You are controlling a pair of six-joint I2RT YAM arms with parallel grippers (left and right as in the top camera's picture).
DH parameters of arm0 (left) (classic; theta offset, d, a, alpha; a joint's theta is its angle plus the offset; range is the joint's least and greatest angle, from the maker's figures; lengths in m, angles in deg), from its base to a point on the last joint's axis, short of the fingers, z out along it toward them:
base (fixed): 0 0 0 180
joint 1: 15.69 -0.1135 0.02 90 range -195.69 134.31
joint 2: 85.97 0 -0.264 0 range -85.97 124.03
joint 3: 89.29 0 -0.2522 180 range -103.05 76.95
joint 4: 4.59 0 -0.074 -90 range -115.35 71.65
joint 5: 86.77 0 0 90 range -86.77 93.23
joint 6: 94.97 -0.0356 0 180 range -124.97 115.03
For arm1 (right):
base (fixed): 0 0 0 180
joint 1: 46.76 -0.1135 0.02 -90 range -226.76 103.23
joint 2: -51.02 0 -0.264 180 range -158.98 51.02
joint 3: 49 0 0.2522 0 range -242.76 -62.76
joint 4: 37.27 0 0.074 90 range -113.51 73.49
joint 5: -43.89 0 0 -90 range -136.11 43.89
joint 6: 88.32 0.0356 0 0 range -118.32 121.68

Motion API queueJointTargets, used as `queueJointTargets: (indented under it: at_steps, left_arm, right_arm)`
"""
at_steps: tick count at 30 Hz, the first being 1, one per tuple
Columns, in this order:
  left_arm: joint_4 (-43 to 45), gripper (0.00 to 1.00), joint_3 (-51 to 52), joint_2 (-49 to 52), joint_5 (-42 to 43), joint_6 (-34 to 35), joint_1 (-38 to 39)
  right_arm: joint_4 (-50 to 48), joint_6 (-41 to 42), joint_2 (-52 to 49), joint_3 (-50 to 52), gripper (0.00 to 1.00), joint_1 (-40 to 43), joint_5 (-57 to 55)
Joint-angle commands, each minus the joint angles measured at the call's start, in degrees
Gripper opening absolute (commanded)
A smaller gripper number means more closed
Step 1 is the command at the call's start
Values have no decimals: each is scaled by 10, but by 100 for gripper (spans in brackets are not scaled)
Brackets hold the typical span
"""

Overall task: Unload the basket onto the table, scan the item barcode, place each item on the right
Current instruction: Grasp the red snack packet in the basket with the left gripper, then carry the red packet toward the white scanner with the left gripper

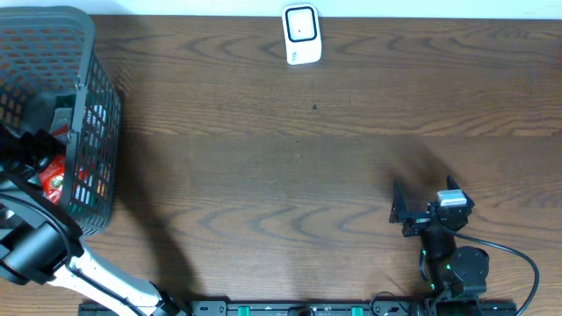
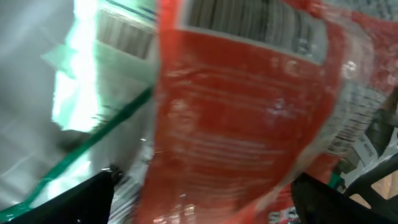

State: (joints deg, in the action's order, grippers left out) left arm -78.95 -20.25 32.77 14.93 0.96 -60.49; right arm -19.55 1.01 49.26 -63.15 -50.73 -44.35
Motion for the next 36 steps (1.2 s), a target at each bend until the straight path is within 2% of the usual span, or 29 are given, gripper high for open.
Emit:
queueJointTargets:
  at_steps: [1, 8, 11, 13, 17, 23, 29, 33, 36]
  left_arm:
    - [2, 88, 10, 3, 9, -14, 17]
    - [14, 72, 10, 2, 11, -14, 28]
    - [16, 56, 10, 2, 11, -14, 28]
    - [18, 40, 10, 2, 11, -14, 28]
    - [15, 27, -2, -7, 14, -13, 28]
    - [70, 8, -30, -175, 13, 16, 28]
    - [100, 8, -30, -328, 29, 107, 28]
    - [84, 8, -30, -413, 183, 113, 61]
    - [56, 8, -30, -434, 203, 112, 125]
  right_arm:
    - [2, -7, 3, 1, 99, 6, 2]
    - [2, -7, 3, 1, 99, 5, 2]
    - [2, -7, 3, 1, 99, 6, 2]
    - [2, -7, 3, 1, 99, 6, 2]
    - [2, -7, 3, 1, 99, 6, 2]
    - [2, -7, 3, 1, 99, 5, 2]
    - [2, -7, 3, 1, 99, 6, 2]
    - [2, -7, 3, 1, 99, 6, 2]
    - [2, -7, 3, 1, 99, 5, 2]
